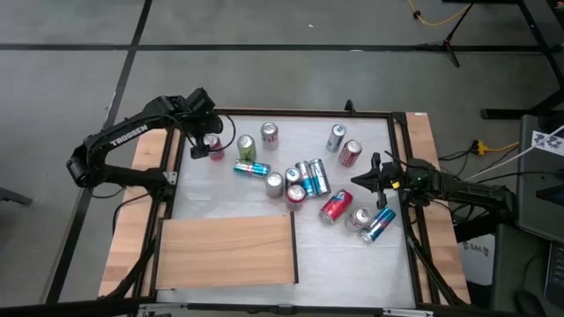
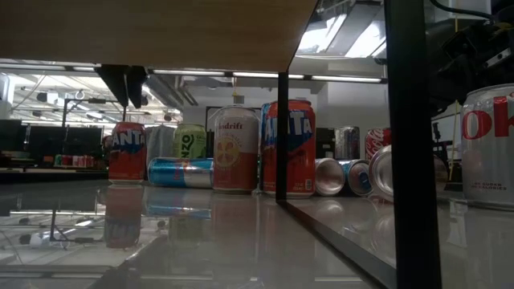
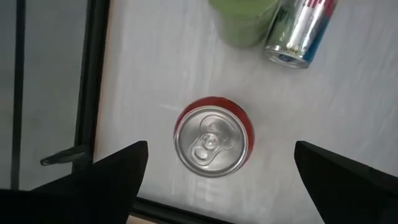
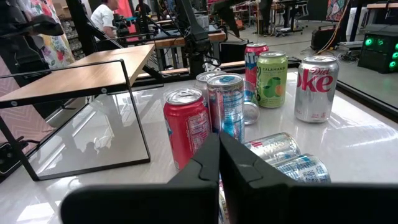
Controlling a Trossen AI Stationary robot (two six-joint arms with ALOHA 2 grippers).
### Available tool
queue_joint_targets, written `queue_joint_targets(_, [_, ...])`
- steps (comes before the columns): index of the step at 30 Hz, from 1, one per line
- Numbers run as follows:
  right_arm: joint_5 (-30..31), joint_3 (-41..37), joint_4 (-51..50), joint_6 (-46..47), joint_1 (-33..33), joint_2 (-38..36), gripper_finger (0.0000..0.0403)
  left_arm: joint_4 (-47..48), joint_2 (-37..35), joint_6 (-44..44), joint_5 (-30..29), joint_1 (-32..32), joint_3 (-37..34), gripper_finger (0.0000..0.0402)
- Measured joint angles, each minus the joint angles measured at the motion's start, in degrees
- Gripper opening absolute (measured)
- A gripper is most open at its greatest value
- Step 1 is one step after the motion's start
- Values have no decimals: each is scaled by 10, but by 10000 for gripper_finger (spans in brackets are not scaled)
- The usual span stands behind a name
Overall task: Place canned beverage on shelf
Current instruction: Put the orange soda can on the shelf
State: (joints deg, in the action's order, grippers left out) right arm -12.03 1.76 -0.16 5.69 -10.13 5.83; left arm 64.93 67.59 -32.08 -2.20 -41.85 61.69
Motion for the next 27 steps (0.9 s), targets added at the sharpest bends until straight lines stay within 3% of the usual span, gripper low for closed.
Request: queue_joint_targets(27, [0,0,0,0,0,0,3,-1,141,4,-17,0,0,395])
